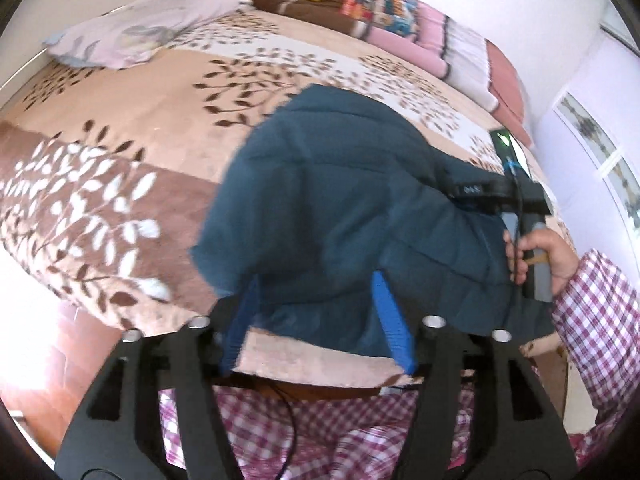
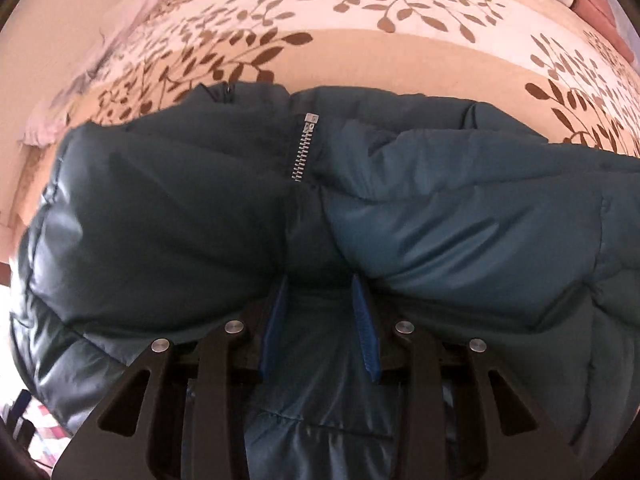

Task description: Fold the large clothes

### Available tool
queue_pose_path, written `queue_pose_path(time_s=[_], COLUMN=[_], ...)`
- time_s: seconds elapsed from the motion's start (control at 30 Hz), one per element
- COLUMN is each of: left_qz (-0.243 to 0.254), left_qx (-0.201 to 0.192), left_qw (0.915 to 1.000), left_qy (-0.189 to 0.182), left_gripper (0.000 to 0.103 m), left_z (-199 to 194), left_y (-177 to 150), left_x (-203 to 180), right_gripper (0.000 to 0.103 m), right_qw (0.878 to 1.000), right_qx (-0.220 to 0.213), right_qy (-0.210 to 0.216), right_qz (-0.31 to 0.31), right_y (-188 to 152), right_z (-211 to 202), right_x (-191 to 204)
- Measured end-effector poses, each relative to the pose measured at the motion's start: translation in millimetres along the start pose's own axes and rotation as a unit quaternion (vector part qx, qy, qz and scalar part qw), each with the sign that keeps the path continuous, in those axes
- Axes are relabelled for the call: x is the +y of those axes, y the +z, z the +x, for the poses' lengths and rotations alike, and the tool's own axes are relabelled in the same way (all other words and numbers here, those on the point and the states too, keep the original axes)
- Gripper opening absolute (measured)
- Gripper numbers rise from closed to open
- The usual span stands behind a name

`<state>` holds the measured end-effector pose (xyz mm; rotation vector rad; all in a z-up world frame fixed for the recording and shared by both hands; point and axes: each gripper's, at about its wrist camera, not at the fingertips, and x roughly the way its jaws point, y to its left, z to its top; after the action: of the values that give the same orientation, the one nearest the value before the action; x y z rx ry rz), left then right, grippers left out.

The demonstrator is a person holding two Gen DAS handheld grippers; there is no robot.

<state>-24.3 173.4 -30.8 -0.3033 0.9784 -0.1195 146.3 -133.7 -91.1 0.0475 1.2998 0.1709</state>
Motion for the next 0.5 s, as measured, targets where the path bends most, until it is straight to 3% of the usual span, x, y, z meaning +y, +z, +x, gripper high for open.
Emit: queue_pose_path(time_s=[0.13,0.27,0.33,0.5], left_qz=[-0.055,-0.135,-0.166,-0.178], left_qx=[-0.004,0.022,0.034,0.051], left_qw=[0.9985,0.9905,0.9844,0.9799], left_qy=[0.004,-0.018,-0.045,-0.074], left_gripper=[0.081,0.083,0.083,0.084], left_z=[2,17,29,56], left_y=[0,-8,-9,-6], left_x=[27,54,61,52], right_gripper=[0.035,0.035,0.035,0.035], right_qw=[1.000,1.000,1.000,0.997], right_qx=[-0.003,-0.009,-0.016,-0.048], right_qy=[0.005,-0.002,-0.002,0.056], right_qz=[-0.001,-0.005,-0.005,0.018], right_y=[-2,-4,-5,-16], right_z=[6,4,1,-36], right_x=[-2,3,5,-1])
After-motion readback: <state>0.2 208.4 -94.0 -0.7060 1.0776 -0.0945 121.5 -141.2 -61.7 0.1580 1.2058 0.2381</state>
